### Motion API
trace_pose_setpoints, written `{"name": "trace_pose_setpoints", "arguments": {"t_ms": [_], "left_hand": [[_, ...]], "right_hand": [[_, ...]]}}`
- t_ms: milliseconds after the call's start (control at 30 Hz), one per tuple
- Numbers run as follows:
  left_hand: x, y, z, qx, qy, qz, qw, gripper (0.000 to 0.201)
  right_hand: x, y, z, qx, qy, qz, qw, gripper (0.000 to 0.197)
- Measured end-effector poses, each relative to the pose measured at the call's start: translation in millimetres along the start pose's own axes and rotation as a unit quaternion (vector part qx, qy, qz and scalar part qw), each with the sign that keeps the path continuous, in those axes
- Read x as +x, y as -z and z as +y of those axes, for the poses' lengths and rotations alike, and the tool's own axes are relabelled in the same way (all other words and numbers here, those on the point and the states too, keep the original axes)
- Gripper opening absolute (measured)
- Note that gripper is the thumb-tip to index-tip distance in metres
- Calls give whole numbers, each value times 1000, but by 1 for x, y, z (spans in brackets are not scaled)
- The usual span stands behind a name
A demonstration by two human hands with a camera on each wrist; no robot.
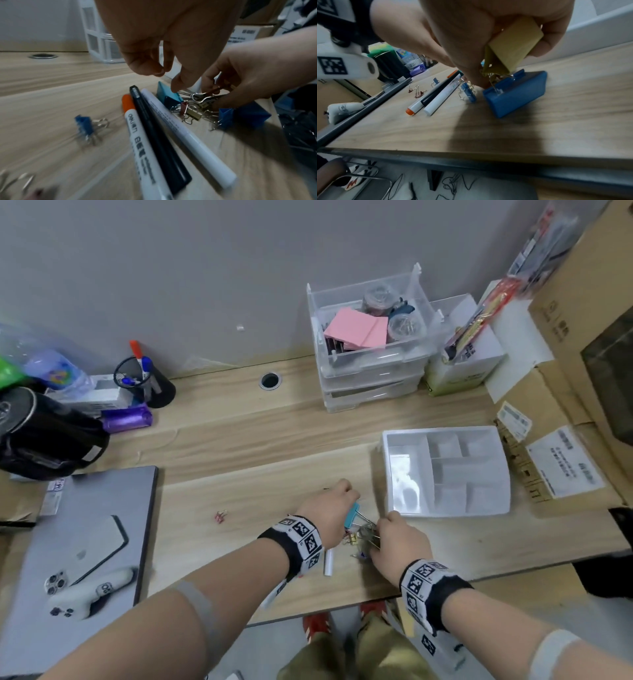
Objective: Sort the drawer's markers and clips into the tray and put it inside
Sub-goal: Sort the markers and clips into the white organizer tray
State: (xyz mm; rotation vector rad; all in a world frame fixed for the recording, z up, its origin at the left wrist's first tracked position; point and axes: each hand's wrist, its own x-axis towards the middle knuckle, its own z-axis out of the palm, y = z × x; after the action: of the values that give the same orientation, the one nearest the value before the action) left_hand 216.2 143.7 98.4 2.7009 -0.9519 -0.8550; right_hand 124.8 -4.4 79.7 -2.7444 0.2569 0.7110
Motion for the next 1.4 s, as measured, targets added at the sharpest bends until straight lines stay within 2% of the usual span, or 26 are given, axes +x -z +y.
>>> {"name": "trace_pose_setpoints", "arguments": {"t_ms": [167, 267, 367, 433, 500, 567, 667, 733, 800, 867, 967, 1067, 1133, 1233, 1400], "left_hand": [[20, -6, 5, 56, -4, -36, 998, 46], [24, -7, 4, 57, -14, -42, 997, 36], [24, -4, 1, 48, -20, -54, 997, 38], [22, 2, -2, 29, -8, -48, 998, 43], [16, 11, -5, -7, 15, -34, 999, 51], [8, 19, -14, -64, 50, -23, 996, 57], [-3, 37, -24, -216, 109, -14, 970, 46], [-7, 51, -19, -321, 132, -34, 937, 36], [-4, 61, -4, -380, 137, -55, 913, 30], [2, 69, 16, -411, 113, -73, 902, 26], [18, 77, 39, -443, 72, -93, 889, 29], [39, 82, 56, -462, 85, -71, 880, 42], [52, 83, 65, -415, 70, -48, 906, 47], [66, 81, 71, -315, 63, 3, 947, 35], [79, 74, 70, -279, 92, 44, 955, 23]], "right_hand": [[-4, 14, 7, 68, 25, 32, 997, 23], [-7, 26, 22, 164, 42, 59, 984, 18], [-7, 34, 41, 277, 30, 76, 957, 17], [-6, 40, 51, 383, -6, 56, 922, 18], [-3, 44, 60, 470, -47, 38, 881, 19], [2, 46, 64, 514, -86, 38, 853, 22], [10, 51, 62, 576, -110, 33, 809, 23], [11, 57, 52, 596, -84, 16, 798, 19], [11, 64, 38, 617, -49, 0, 785, 6], [12, 69, 28, 634, -23, 8, 773, 13], [14, 86, 26, 620, -3, 37, 784, 2], [17, 104, 45, 596, -17, 80, 799, 8], [23, 113, 67, 553, -29, 116, 824, 11], [28, 127, 103, 450, -67, 152, 878, 23], [30, 133, 127, 366, -114, 129, 915, 24]]}}
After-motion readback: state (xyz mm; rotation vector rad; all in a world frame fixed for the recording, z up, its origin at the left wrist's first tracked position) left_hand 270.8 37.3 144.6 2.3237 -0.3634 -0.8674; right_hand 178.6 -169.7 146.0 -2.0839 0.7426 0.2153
